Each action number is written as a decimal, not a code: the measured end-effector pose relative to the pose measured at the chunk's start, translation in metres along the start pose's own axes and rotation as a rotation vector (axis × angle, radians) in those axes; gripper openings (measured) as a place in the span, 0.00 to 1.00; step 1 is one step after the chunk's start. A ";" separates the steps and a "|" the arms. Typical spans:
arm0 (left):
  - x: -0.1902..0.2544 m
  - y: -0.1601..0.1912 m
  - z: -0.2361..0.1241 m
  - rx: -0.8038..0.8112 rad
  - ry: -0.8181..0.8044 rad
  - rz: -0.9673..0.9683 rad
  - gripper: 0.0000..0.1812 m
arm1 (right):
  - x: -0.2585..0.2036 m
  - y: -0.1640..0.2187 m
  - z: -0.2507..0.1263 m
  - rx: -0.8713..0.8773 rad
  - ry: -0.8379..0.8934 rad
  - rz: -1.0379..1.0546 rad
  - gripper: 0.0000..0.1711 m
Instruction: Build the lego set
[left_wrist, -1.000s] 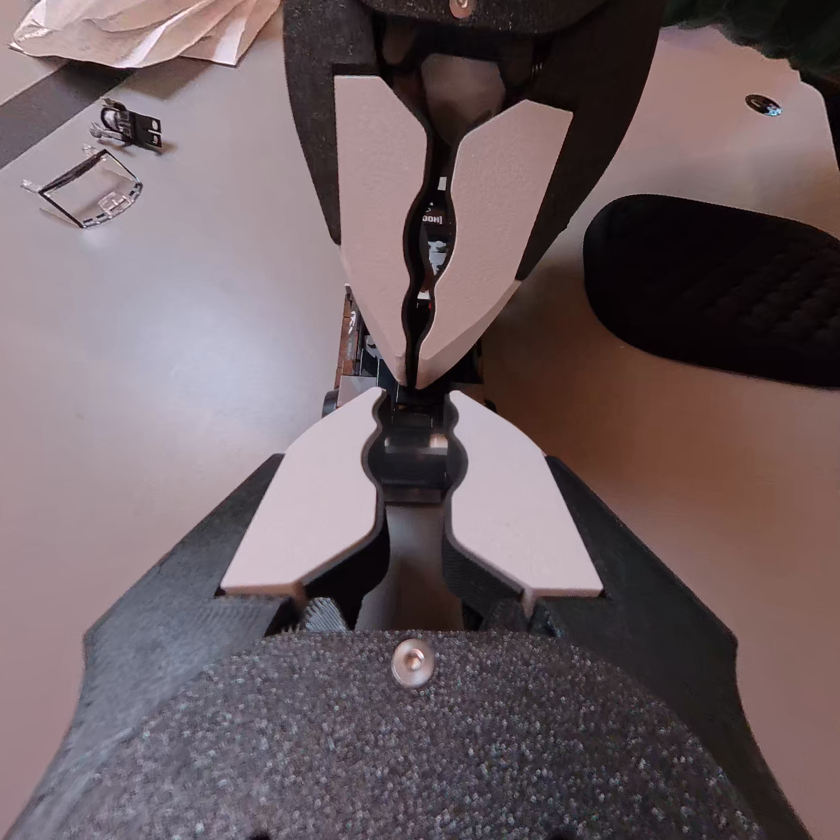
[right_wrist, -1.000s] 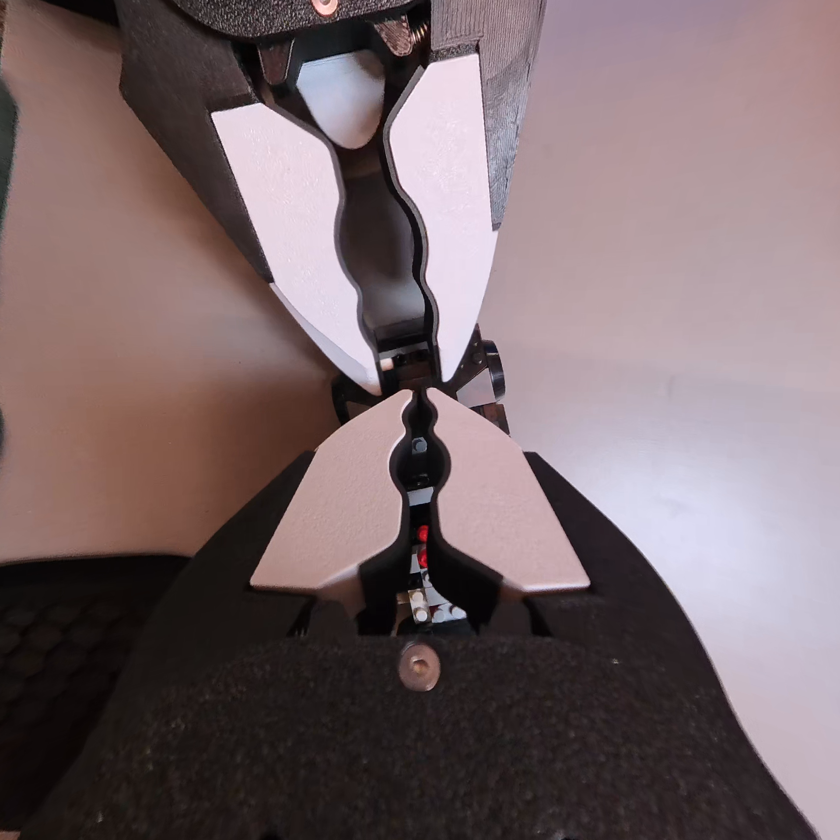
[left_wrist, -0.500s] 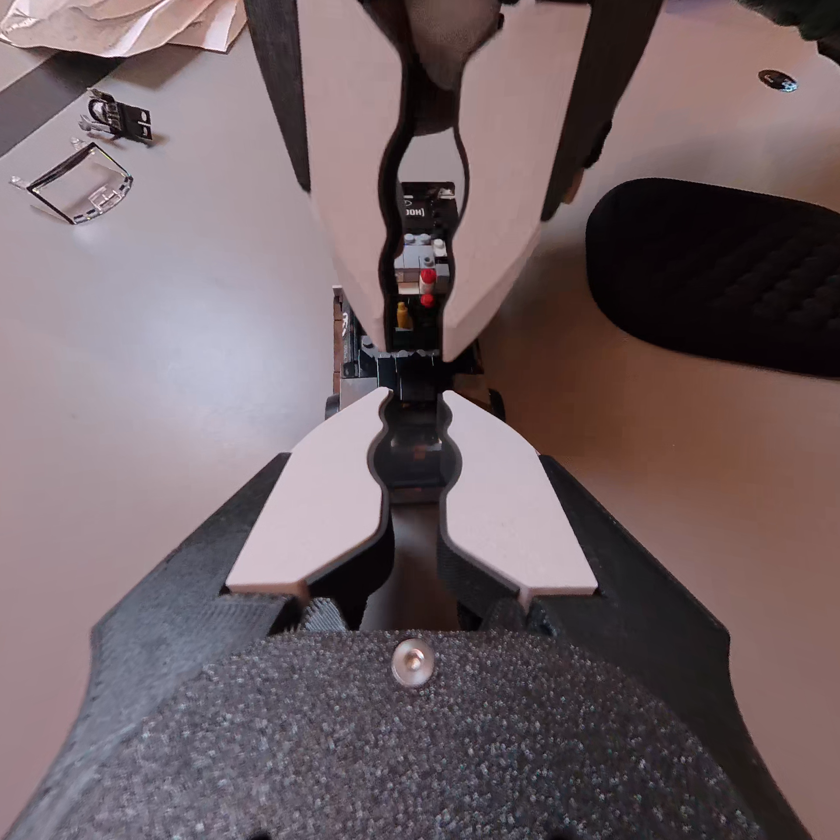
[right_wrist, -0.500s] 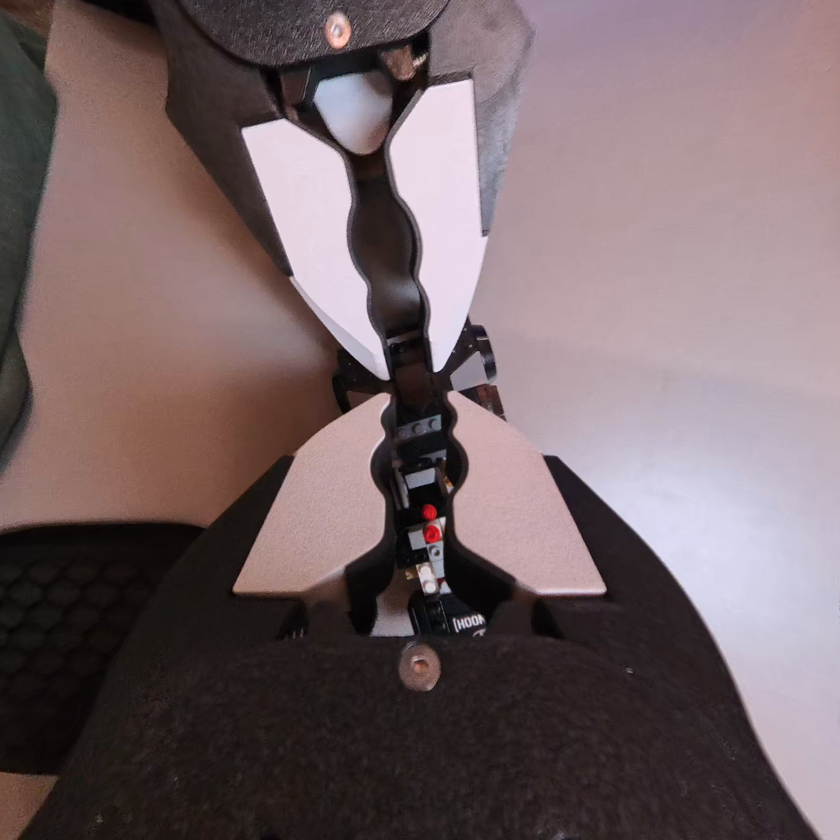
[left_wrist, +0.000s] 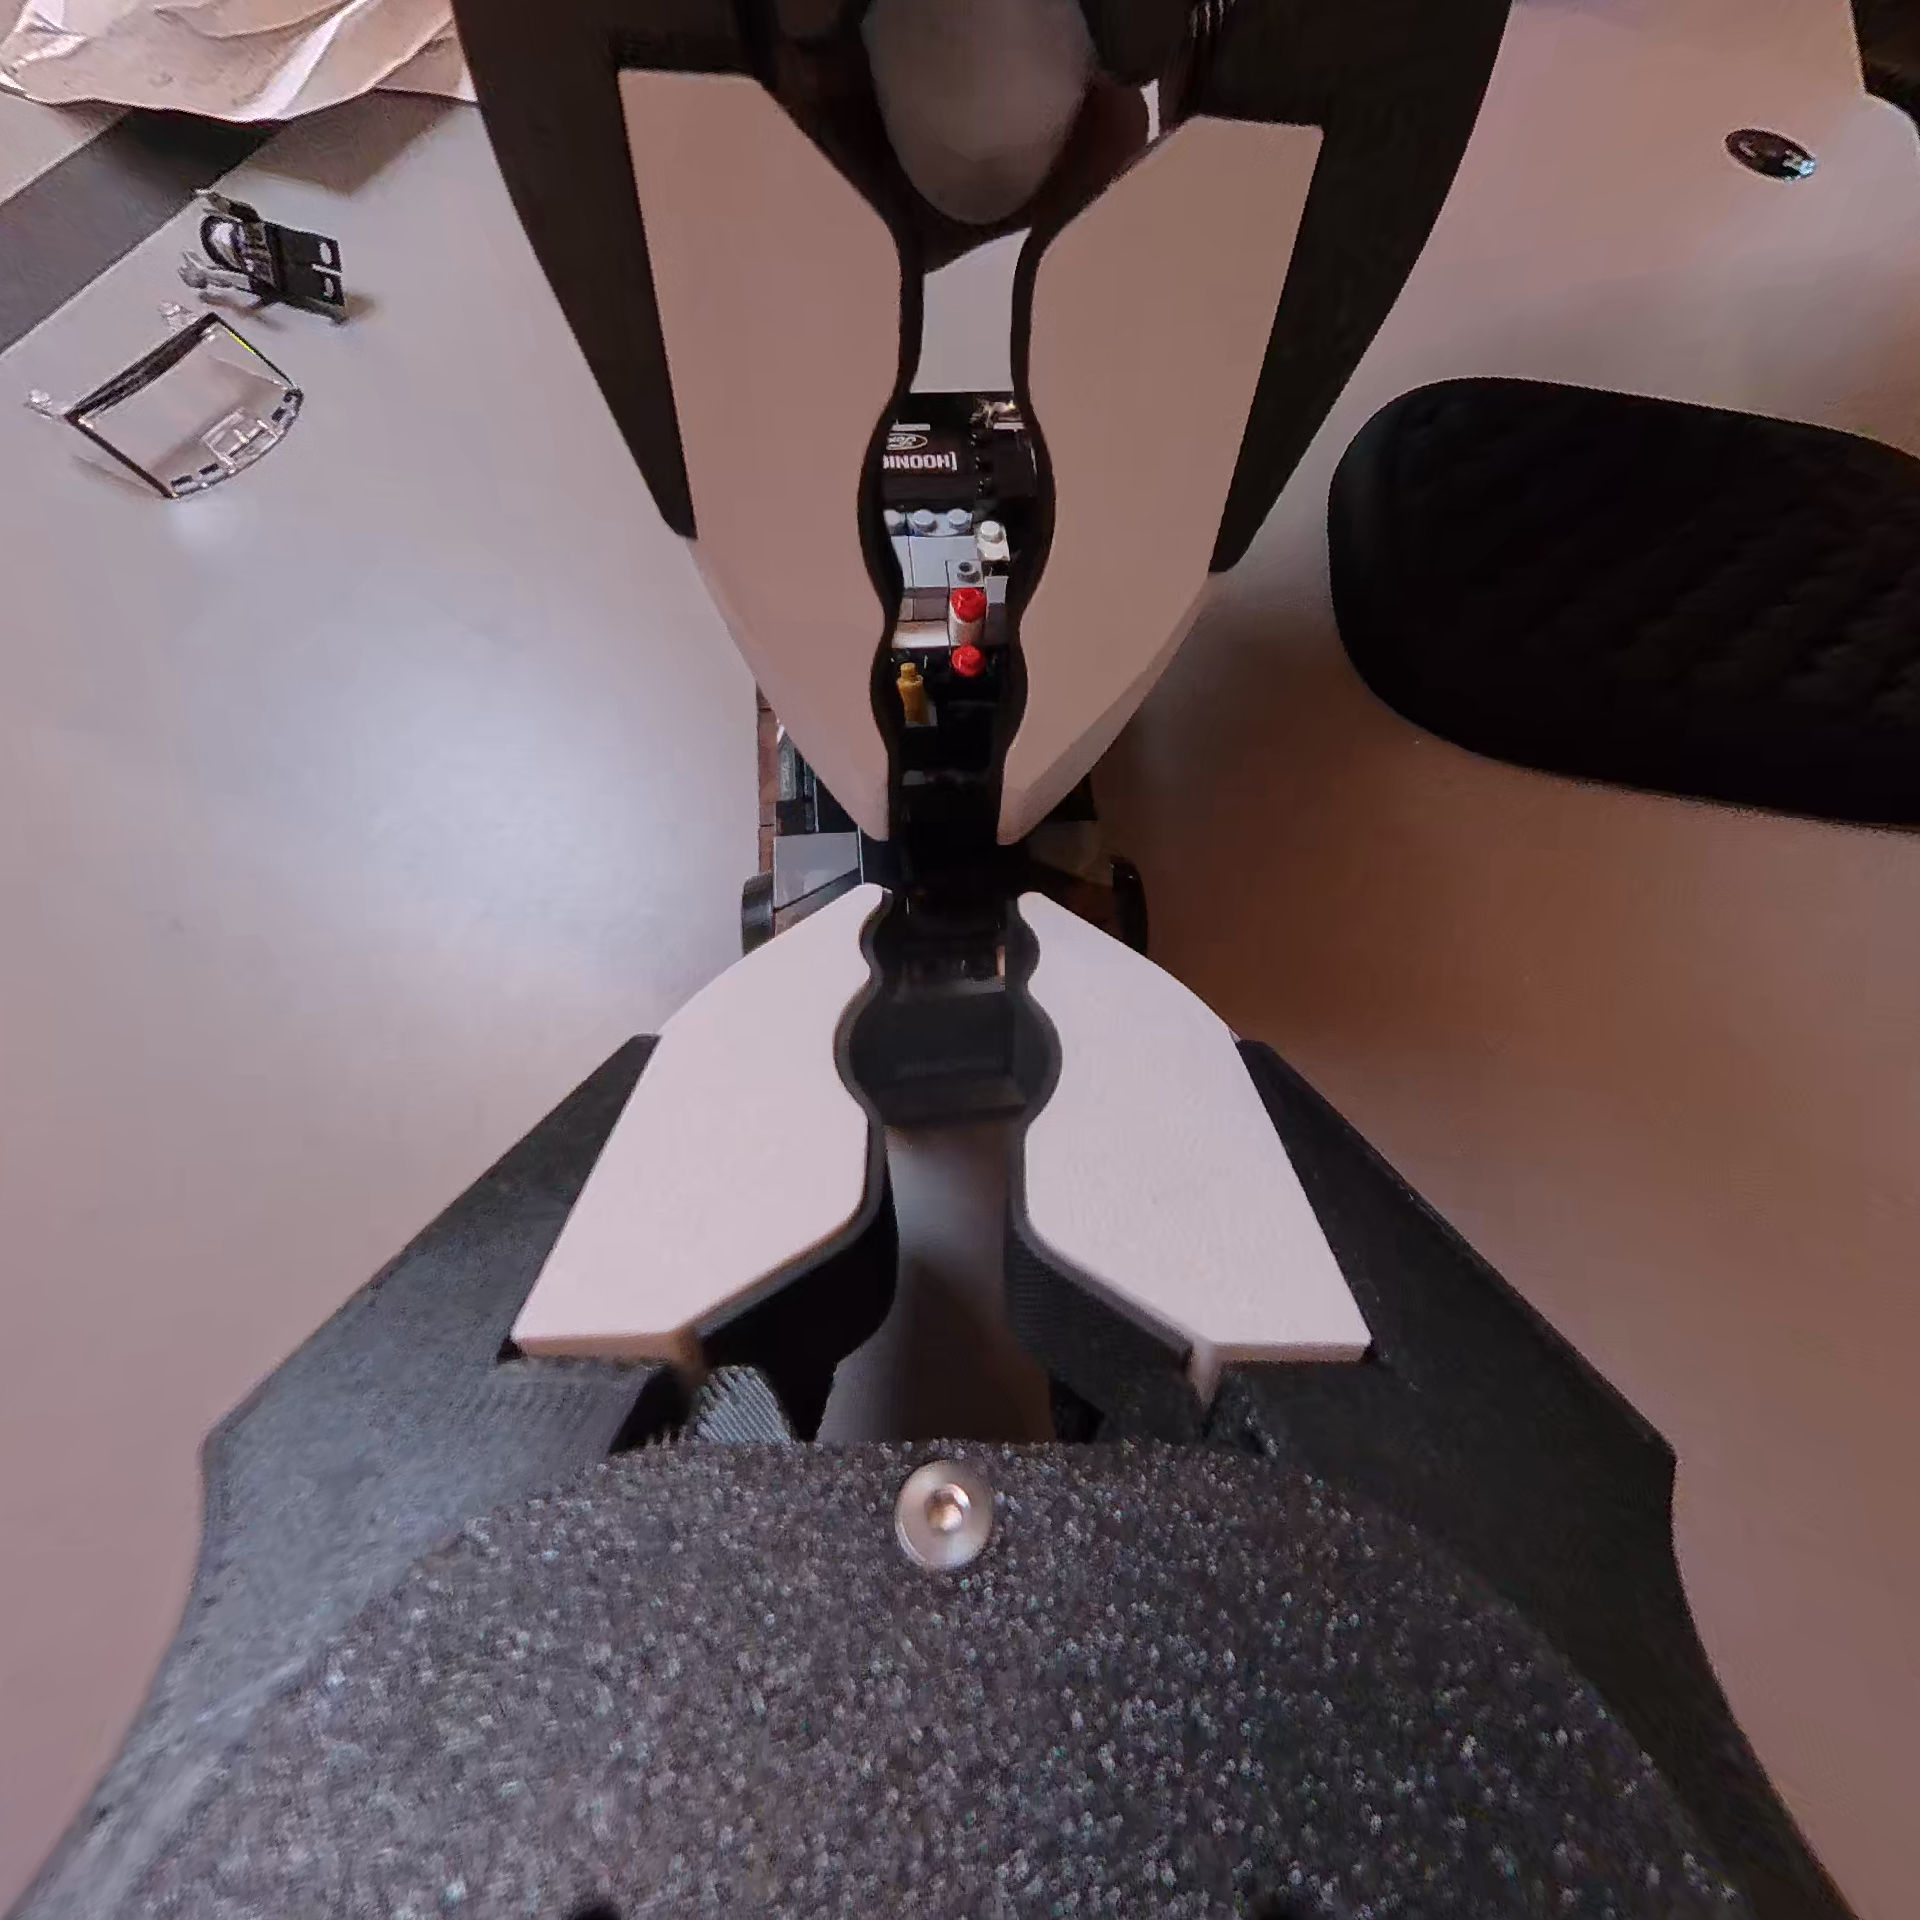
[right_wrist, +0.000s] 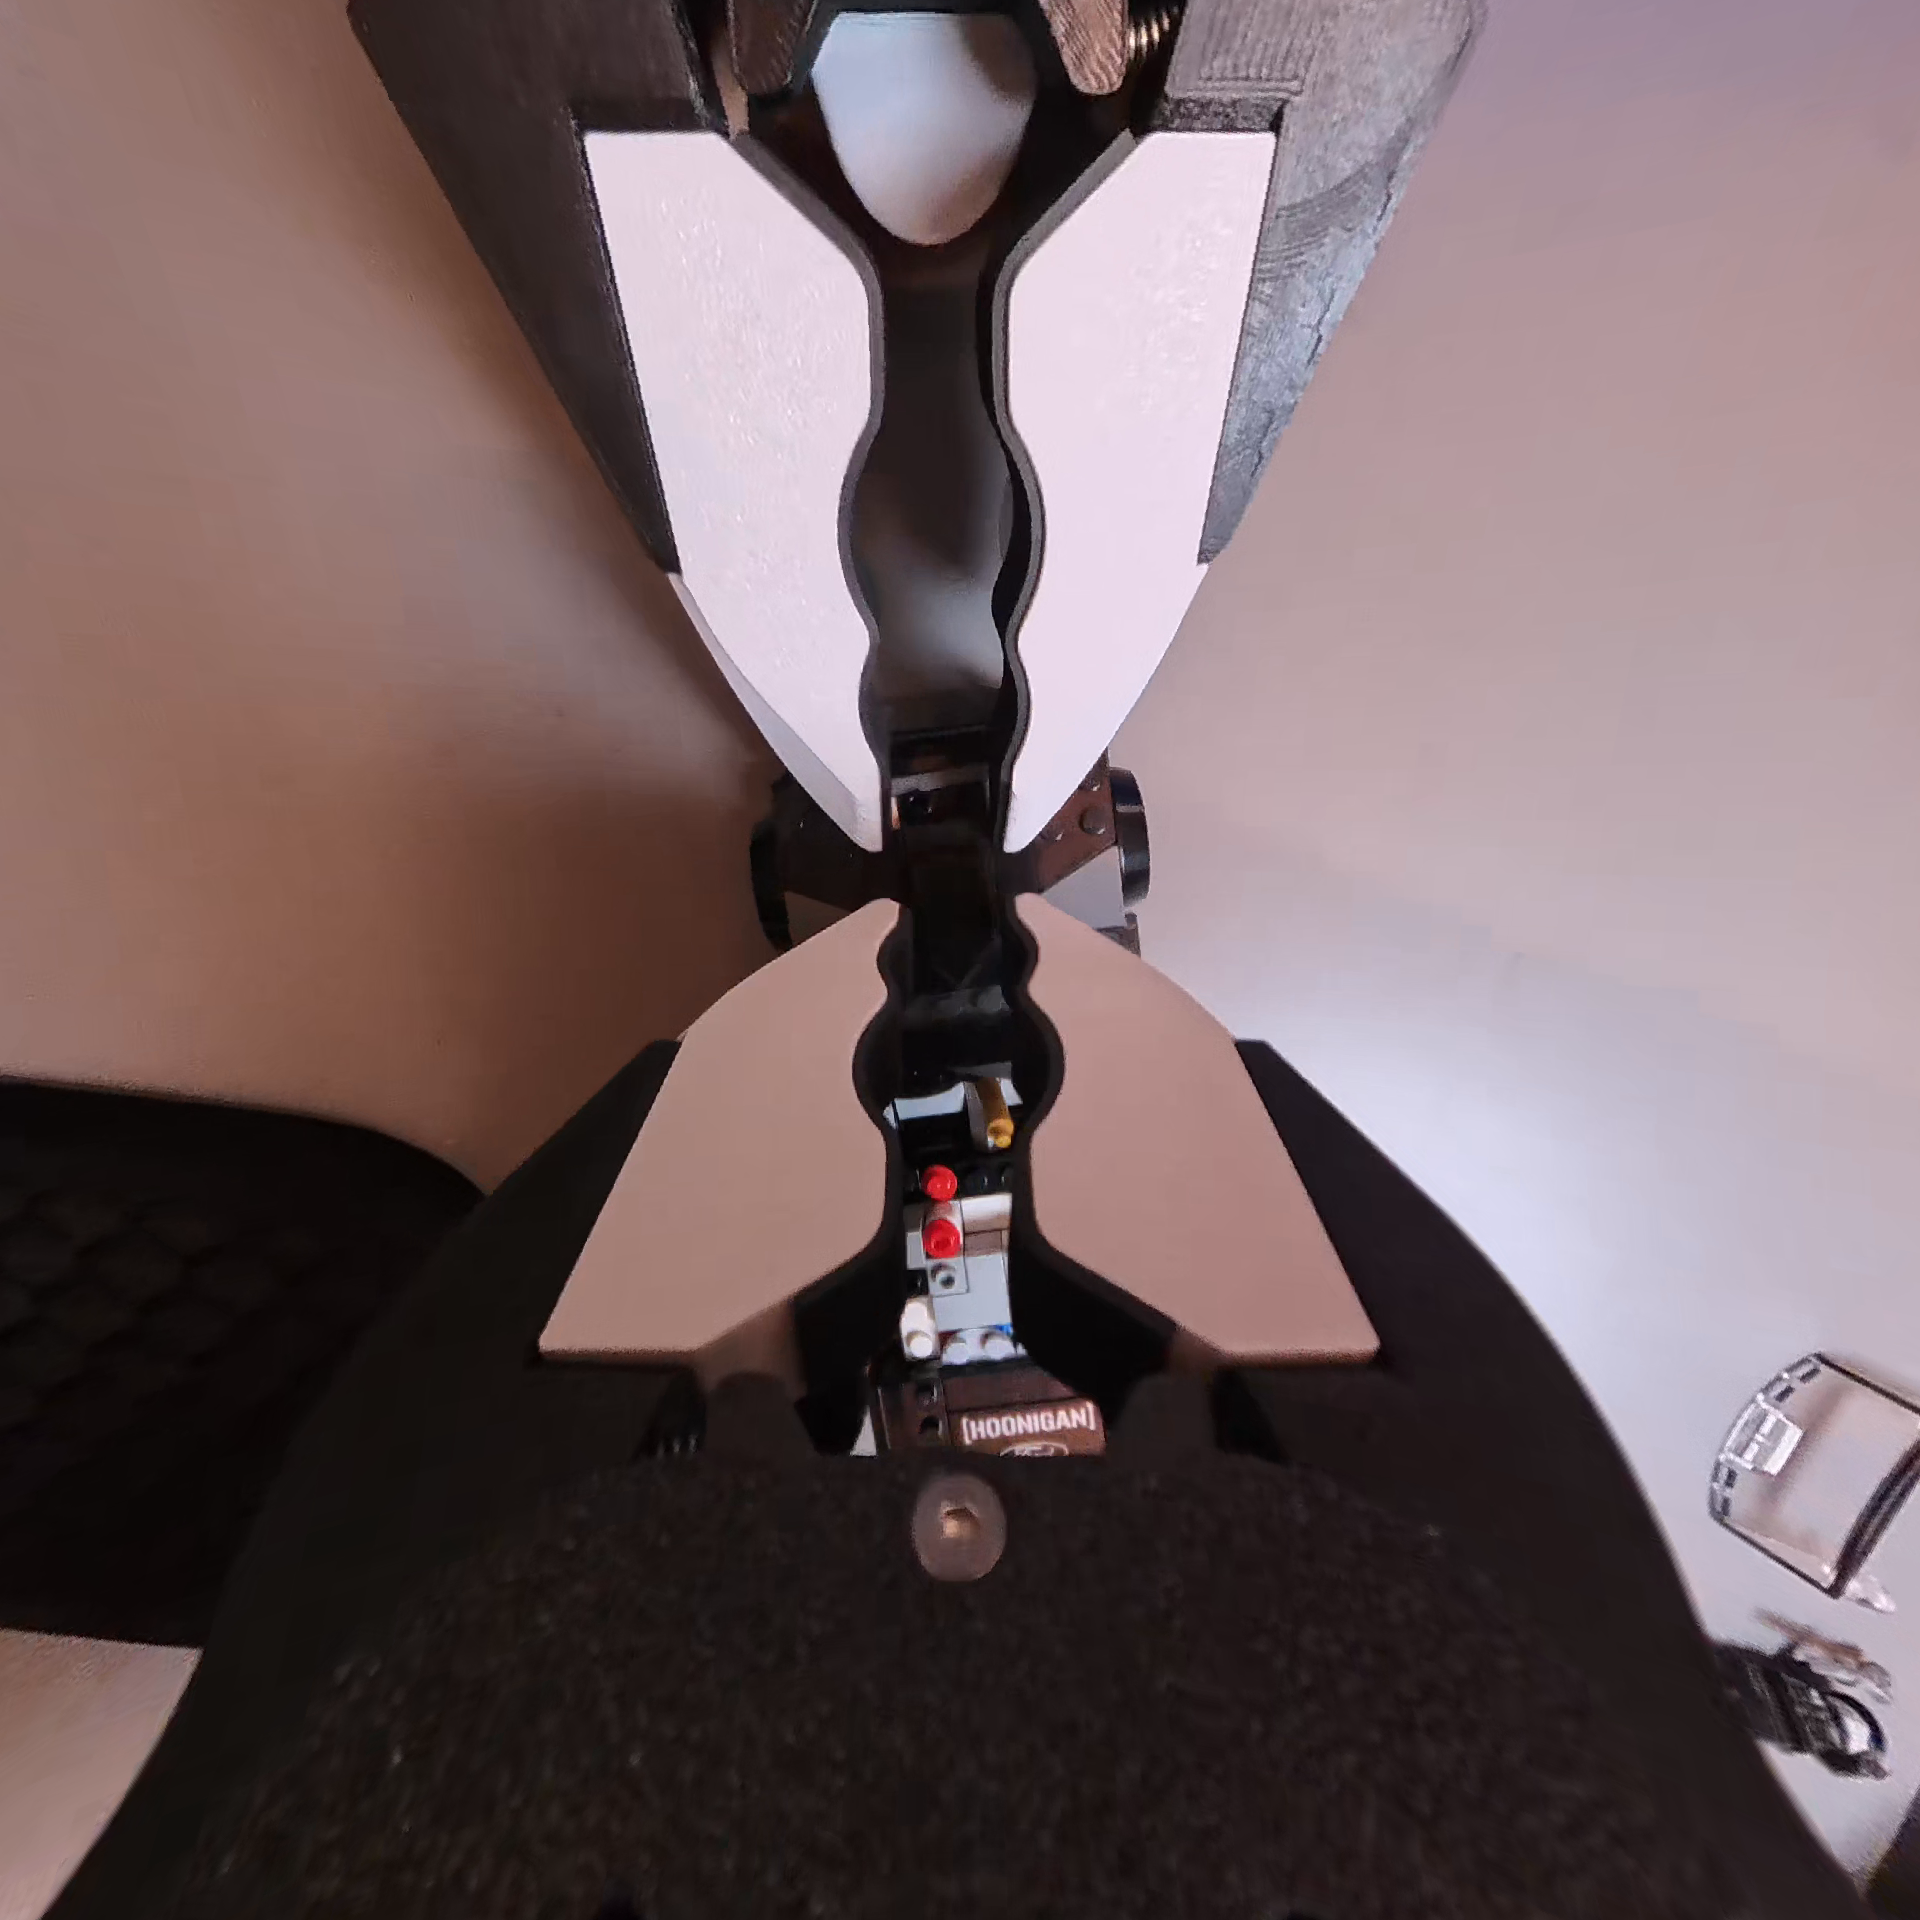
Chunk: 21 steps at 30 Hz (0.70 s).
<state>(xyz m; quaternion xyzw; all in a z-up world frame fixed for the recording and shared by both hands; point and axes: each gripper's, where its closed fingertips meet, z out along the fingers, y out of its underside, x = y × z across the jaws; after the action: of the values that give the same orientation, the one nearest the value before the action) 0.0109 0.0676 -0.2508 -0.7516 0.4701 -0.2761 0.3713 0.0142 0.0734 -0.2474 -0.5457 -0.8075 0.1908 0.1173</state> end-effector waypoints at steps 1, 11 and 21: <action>0.000 0.000 0.000 0.000 -0.001 0.000 0.10 | 0.000 0.000 0.001 -0.009 -0.009 -0.004 0.09; -0.001 0.001 0.000 0.016 0.000 0.003 0.10 | -0.001 0.000 0.002 -0.056 -0.045 -0.140 0.08; -0.001 0.000 0.001 0.030 0.006 -0.004 0.09 | -0.002 0.000 0.001 -0.070 -0.074 -0.216 0.08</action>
<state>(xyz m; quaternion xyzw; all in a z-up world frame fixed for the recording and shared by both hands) 0.0117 0.0689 -0.2515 -0.7462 0.4654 -0.2861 0.3805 0.0147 0.0714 -0.2489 -0.4518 -0.8716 0.1685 0.0882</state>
